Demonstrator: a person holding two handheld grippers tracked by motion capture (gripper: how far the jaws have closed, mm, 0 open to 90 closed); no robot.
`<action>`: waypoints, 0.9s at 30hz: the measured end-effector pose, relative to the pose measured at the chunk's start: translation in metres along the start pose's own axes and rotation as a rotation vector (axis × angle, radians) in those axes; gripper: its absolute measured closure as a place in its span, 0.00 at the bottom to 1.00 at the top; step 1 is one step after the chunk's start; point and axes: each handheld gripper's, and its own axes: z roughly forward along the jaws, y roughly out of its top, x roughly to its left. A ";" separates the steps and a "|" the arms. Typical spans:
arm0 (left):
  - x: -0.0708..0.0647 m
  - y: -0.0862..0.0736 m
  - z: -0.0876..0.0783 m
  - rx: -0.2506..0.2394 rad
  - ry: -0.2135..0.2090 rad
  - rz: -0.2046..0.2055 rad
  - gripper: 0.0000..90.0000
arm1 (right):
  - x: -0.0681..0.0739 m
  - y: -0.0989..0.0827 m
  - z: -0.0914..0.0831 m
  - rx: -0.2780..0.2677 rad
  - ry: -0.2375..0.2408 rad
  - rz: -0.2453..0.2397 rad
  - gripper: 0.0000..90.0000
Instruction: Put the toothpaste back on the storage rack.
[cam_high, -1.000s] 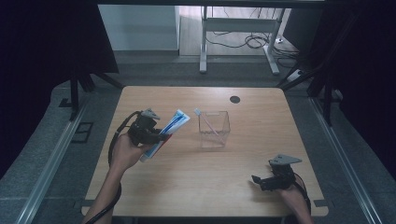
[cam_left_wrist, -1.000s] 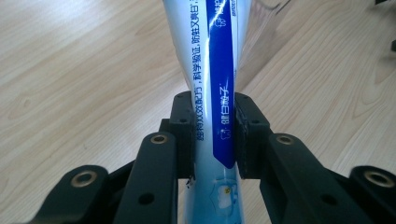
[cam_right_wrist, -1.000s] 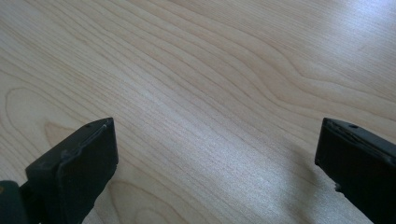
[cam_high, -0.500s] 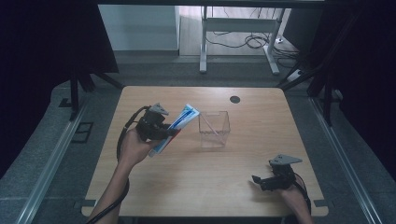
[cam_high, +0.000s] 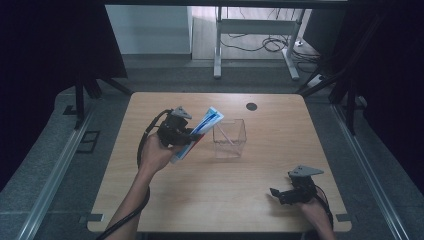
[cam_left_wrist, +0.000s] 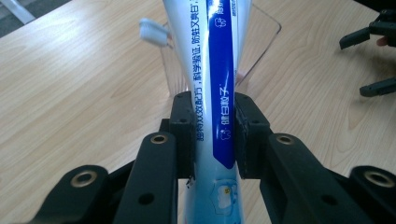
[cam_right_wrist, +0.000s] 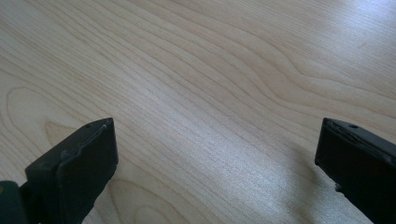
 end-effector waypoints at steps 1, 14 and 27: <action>-0.001 0.001 0.001 0.000 0.000 0.002 0.81 | 0.000 0.000 0.000 0.000 0.000 0.000 0.00; -0.007 0.022 0.014 -0.029 -0.002 0.013 0.81 | 0.000 0.000 0.000 -0.001 -0.002 -0.003 0.00; -0.013 0.039 0.032 -0.055 0.001 0.014 0.81 | 0.000 0.000 0.000 0.001 0.002 -0.006 0.00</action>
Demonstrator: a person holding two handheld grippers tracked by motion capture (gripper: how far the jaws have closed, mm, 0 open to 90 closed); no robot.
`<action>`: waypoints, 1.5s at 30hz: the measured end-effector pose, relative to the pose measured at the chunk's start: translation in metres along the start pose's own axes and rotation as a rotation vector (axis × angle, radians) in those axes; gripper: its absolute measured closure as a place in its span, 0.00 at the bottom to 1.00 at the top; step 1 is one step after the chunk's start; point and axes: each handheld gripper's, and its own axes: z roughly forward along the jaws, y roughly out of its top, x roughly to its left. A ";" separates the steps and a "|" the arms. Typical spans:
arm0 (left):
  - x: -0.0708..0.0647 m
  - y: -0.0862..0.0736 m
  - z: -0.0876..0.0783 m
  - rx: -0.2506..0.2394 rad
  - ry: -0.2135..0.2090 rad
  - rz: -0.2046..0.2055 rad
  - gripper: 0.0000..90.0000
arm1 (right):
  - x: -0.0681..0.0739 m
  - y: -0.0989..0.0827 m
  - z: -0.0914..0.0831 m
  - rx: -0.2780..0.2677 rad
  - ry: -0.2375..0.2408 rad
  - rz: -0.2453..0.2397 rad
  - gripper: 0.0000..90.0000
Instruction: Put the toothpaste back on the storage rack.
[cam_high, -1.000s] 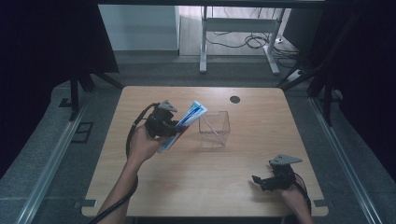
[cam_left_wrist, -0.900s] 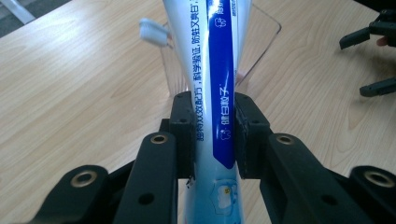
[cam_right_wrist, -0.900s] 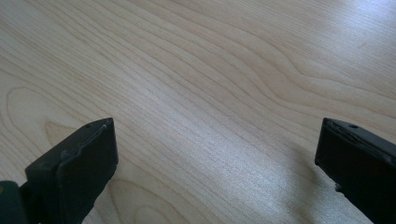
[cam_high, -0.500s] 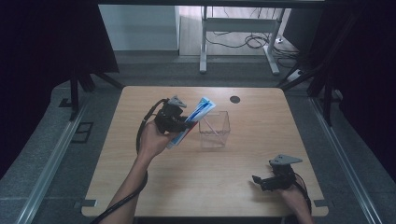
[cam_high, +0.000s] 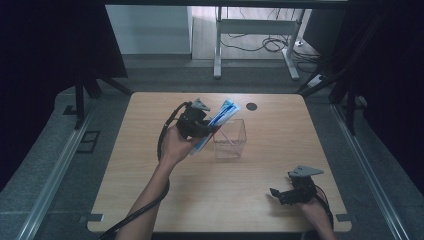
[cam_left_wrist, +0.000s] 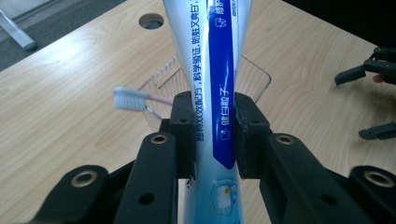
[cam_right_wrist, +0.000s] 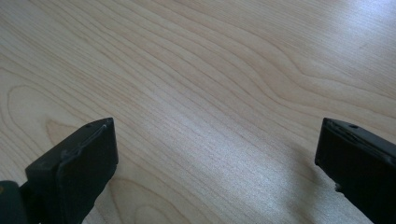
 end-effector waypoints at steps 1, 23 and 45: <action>0.000 0.001 0.001 -0.001 0.000 0.000 0.81 | 0.000 0.000 0.000 0.000 0.000 0.000 0.00; -0.003 0.025 0.030 -0.036 0.010 0.005 0.81 | -0.002 0.000 -0.002 -0.010 -0.005 0.003 0.00; -0.001 0.037 0.063 -0.073 0.020 -0.005 0.81 | -0.003 -0.001 -0.002 -0.012 -0.002 0.005 0.00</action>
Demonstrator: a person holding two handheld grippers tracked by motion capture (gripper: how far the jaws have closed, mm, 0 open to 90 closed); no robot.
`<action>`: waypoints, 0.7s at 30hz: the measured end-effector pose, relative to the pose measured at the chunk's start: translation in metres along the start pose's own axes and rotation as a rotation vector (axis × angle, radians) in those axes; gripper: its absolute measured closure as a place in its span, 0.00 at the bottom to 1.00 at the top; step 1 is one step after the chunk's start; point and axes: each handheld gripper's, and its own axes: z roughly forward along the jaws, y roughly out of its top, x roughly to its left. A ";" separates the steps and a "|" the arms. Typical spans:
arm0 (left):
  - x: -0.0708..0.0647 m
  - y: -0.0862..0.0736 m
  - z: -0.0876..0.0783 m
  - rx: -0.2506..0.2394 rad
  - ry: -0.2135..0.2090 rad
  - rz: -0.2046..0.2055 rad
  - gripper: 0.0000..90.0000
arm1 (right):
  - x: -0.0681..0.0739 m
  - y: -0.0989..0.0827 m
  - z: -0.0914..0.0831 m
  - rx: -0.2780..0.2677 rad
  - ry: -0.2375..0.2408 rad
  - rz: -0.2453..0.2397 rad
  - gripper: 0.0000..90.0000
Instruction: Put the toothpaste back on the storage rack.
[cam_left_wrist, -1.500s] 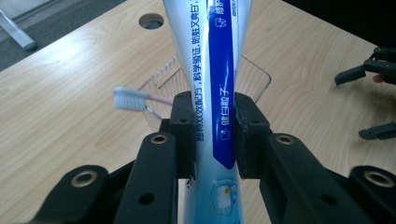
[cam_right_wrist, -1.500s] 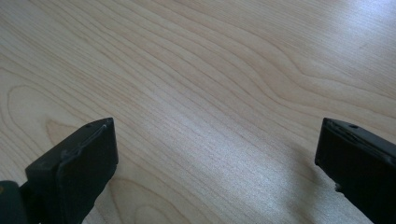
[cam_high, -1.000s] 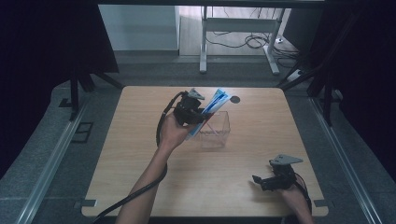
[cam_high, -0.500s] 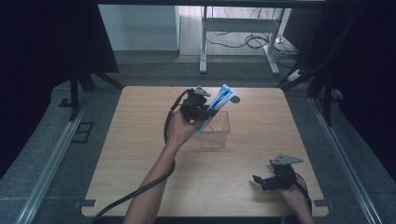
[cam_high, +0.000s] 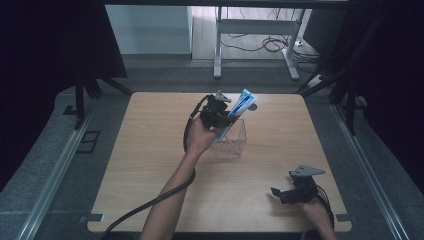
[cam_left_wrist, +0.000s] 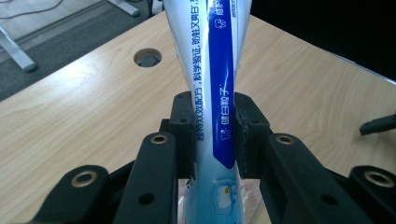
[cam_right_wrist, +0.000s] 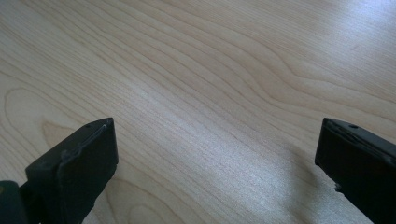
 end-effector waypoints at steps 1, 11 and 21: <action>0.001 0.001 0.000 -0.004 -0.003 -0.005 0.81 | 0.000 0.000 0.000 0.000 0.000 -0.001 0.00; 0.003 0.006 0.003 -0.029 0.000 -0.024 0.81 | 0.001 0.000 0.001 0.005 0.002 -0.005 0.00; -0.001 0.006 0.016 -0.026 0.012 -0.005 0.81 | 0.001 0.000 0.001 0.006 0.006 -0.005 0.00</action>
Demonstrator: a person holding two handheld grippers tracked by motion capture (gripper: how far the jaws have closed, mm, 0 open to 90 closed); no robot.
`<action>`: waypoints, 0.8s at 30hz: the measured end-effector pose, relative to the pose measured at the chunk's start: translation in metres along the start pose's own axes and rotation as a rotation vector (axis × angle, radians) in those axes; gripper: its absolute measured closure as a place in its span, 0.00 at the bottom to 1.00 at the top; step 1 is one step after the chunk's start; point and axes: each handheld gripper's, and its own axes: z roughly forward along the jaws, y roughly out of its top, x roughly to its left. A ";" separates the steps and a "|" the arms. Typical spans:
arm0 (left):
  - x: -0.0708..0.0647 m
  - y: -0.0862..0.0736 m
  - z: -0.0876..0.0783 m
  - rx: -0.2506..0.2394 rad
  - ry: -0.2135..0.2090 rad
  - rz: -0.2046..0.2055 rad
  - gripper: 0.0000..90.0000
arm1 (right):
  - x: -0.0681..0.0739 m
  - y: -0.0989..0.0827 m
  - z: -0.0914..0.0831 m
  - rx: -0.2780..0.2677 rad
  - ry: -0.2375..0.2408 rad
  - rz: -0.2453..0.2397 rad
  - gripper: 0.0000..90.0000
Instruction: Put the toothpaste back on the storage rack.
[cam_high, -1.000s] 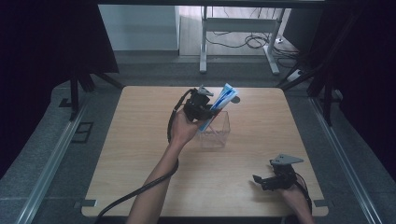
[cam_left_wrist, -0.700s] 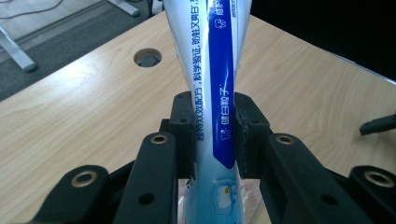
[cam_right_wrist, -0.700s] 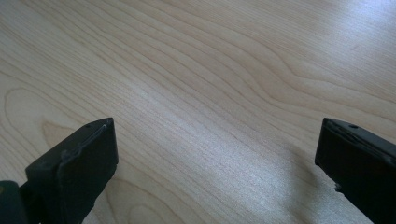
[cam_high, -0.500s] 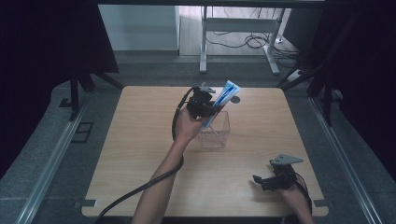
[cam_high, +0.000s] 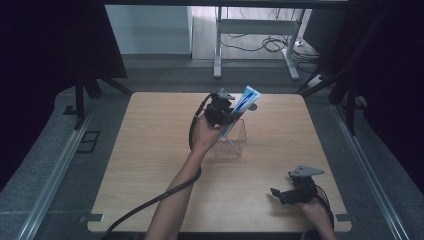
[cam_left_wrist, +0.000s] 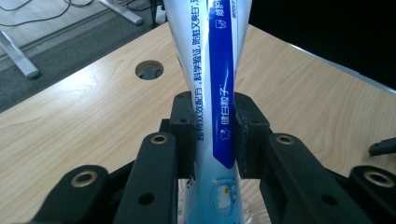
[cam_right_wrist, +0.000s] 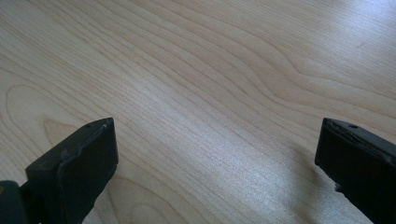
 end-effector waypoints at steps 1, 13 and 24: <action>0.000 -0.001 0.001 0.002 0.001 0.001 0.81 | 0.000 0.000 0.000 -0.001 0.000 -0.002 0.00; -0.008 -0.010 0.018 0.032 0.019 0.034 0.80 | 0.000 0.000 -0.001 0.000 0.002 -0.001 0.00; -0.012 -0.017 0.025 0.056 0.023 0.056 0.80 | 0.000 0.000 -0.001 0.000 0.002 -0.003 0.00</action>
